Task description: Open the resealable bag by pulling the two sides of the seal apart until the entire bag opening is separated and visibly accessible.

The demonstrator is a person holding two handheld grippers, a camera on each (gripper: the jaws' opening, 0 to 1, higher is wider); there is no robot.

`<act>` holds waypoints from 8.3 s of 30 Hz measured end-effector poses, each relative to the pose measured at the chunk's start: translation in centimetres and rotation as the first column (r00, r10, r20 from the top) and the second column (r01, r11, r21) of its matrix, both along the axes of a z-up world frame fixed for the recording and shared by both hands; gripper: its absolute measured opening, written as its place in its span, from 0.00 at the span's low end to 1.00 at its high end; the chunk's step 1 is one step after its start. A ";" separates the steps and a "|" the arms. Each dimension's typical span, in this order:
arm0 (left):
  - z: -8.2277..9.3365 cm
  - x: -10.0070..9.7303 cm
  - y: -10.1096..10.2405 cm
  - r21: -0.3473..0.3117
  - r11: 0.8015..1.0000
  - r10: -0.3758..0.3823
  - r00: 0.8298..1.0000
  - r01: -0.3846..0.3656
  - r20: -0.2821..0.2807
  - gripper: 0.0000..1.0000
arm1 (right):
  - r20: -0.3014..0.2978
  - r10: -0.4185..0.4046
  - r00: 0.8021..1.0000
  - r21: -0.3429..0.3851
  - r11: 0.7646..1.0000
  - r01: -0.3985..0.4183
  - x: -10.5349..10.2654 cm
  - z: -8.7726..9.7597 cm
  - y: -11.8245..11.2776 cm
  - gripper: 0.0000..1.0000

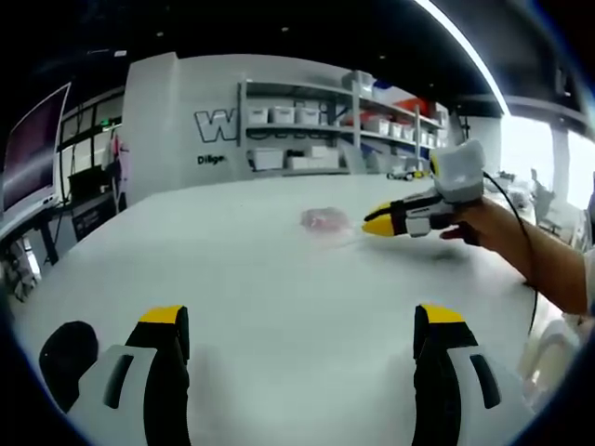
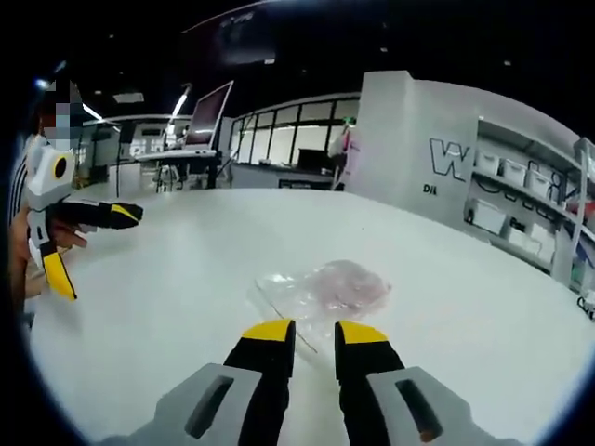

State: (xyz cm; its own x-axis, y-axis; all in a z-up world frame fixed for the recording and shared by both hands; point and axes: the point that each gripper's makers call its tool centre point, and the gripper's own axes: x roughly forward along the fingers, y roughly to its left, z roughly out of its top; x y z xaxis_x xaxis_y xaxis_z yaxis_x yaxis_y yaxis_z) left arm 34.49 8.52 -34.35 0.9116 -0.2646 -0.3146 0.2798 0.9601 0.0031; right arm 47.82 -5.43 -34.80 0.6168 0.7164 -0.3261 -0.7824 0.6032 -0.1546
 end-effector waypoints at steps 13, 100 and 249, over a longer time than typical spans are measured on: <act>-0.1 0.0 0.0 0.001 1.000 -0.002 1.000 0.002 -0.003 1.00 | -0.011 0.001 1.000 -0.026 1.000 -0.001 0.7 -0.6 0.2 0.12; 0.5 -0.1 -0.9 0.002 1.000 -0.021 0.999 0.021 0.025 0.99 | -0.462 0.165 0.871 0.541 0.831 0.129 -3.3 2.0 2.1 0.00; 4.4 -4.9 -8.9 -0.650 0.714 -0.185 0.966 0.259 0.182 0.19 | -0.453 0.421 0.786 0.774 0.623 0.112 -18.3 4.8 1.8 0.00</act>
